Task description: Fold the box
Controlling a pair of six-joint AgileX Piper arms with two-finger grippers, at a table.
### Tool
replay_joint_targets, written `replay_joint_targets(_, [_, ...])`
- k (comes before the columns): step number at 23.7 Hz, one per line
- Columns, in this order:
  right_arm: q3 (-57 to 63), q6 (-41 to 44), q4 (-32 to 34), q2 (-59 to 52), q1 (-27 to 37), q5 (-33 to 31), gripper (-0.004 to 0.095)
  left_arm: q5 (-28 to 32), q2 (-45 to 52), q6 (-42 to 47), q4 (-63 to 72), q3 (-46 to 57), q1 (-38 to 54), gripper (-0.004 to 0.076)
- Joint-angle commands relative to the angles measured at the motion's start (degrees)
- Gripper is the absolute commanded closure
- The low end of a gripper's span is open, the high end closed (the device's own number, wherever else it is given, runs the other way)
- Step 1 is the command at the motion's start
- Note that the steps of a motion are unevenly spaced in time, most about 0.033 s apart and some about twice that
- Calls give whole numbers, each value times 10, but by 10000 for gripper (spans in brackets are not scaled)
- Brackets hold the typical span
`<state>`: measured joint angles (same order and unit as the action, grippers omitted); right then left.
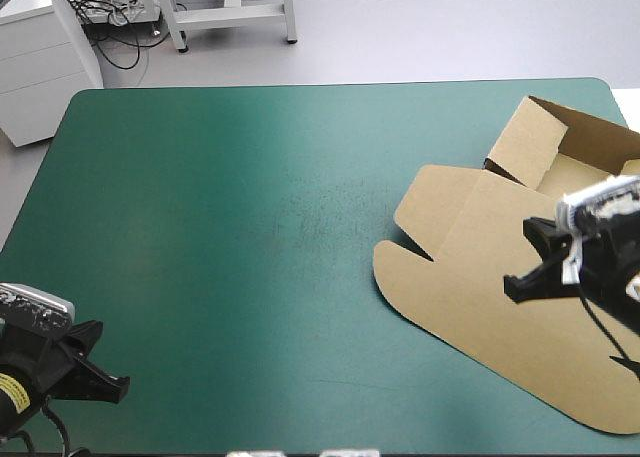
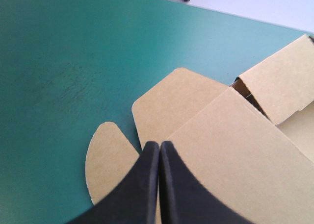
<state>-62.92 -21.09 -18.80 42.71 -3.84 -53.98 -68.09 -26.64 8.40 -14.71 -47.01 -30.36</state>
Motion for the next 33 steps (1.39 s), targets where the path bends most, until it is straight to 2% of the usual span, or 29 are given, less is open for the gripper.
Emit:
replay_joint_targets(1, [54, -18, -9, -77, -3, 88, 926, 52, 2, 6, -4, -8, -2, 756])
replay_joint_targets(8, [173, -16, 11, -202, -3, 111, 926, 137, 72, 6, -1, 59, -2, 756])
replay_joint_targets(14, [273, -16, 2, -322, -3, 184, 926, 167, 148, 6, 1, 132, -2, 756])
replay_joint_targets(17, [328, -13, 2, -400, -3, 187, 926, 195, 197, 6, 2, 175, -2, 756])
replay_joint_targets(20, [358, -3, 5, -452, -3, 186, 926, 193, 218, 6, 2, 191, -2, 756])
replay_joint_targets(28, [380, 17, 38, -451, -3, 142, 926, 198, 249, 6, 3, 197, -2, 756])
replay_joint_targets(33, [380, 56, 63, -451, -3, 143, 926, 198, 251, 6, 3, 197, -2, 756])
